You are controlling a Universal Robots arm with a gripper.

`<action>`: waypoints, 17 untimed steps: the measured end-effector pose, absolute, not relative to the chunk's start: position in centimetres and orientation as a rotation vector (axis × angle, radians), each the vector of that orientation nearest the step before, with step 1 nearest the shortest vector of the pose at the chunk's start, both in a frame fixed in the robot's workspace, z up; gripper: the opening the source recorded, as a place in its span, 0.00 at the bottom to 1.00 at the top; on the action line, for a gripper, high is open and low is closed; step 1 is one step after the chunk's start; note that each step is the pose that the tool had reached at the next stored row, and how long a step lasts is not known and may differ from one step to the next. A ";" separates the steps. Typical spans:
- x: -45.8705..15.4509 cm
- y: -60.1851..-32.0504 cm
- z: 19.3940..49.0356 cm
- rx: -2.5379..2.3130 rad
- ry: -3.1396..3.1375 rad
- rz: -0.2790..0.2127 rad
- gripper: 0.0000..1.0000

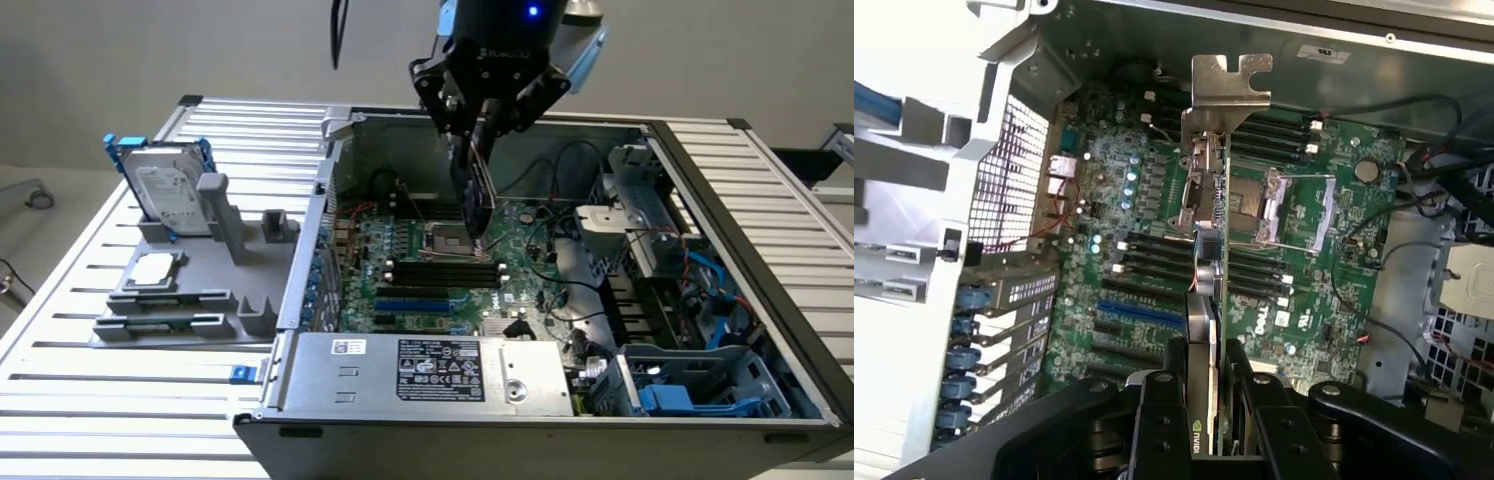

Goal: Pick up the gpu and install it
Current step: 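Insert the gpu into the slot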

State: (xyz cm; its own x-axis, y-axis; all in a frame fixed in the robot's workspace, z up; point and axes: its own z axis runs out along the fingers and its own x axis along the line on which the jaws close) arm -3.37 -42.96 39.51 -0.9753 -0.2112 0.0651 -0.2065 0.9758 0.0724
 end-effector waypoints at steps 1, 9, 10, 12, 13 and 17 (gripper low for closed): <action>-3.4 -43.0 39.5 0.351 -3.047 -0.099 0.26; -3.4 -43.0 39.3 0.572 -3.012 -0.090 0.26; -3.4 -43.0 39.2 0.599 -3.006 -0.089 0.26; -3.4 -43.0 39.2 0.652 -2.994 -0.087 0.26; -3.4 -43.0 39.2 0.679 -2.988 -0.086 0.26; -3.4 -43.0 39.1 0.788 -2.960 -0.081 0.26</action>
